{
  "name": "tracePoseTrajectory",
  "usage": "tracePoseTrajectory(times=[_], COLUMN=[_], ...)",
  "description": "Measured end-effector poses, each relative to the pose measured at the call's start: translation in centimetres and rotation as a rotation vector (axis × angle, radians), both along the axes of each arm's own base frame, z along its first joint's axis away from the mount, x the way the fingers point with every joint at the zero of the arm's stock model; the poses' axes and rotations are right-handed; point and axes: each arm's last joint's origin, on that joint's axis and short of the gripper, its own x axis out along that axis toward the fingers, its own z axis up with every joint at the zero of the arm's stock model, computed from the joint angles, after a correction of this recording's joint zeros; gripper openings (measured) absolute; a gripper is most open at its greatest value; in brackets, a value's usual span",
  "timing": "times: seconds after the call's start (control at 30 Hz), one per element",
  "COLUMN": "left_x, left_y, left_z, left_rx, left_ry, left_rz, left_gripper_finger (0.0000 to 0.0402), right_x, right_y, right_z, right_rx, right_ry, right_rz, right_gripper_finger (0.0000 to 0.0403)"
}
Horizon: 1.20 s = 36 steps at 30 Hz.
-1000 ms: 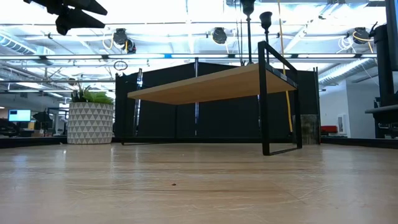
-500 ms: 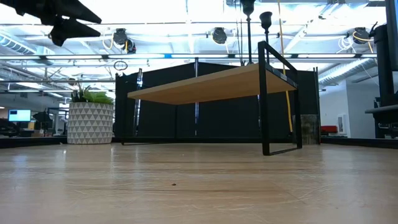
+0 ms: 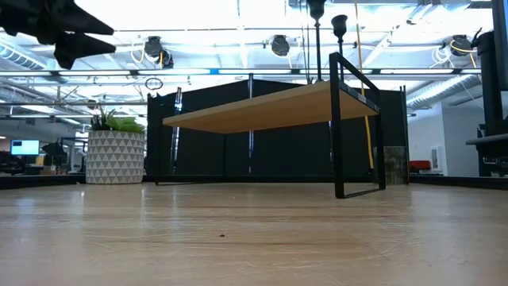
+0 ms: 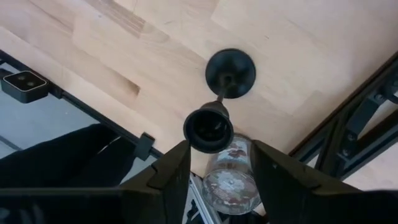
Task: Pick & Place candle stick holders
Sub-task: Put the black candle holder on the shelf
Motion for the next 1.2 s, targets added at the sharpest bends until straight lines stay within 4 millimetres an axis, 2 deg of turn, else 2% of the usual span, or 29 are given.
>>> tracePoseTrajectory(times=[0.4,0.73,0.97,1.07,1.2], left_x=[-1.9,-1.9,-1.9,-1.9,-1.9], left_y=[0.3,0.1,-0.3,-0.4,-0.4], left_z=[-0.1,-0.4,-0.4,-0.4,-0.4], left_rx=[0.038,0.011,-0.013,-0.025,-0.043], left_ry=[-0.057,-0.034,-0.035,-0.037,-0.040], left_rz=[-0.081,-0.148,-0.290,-0.302,-0.300], left_gripper_finger=[0.0216,0.0216,0.0216,0.0216,0.0216], right_x=[0.4,0.4,0.3,0.3,0.8], right_y=[0.7,0.6,0.5,0.6,1.0], right_z=[-3.3,-3.3,-3.6,-4.4,-5.5], right_rx=[0.057,0.063,0.050,0.053,0.093], right_ry=[0.021,0.027,0.052,0.056,0.011], right_rz=[0.007,-0.024,-0.050,-0.059,-0.057], right_gripper_finger=[0.0155,0.0155,0.0154,0.0141,0.0101])
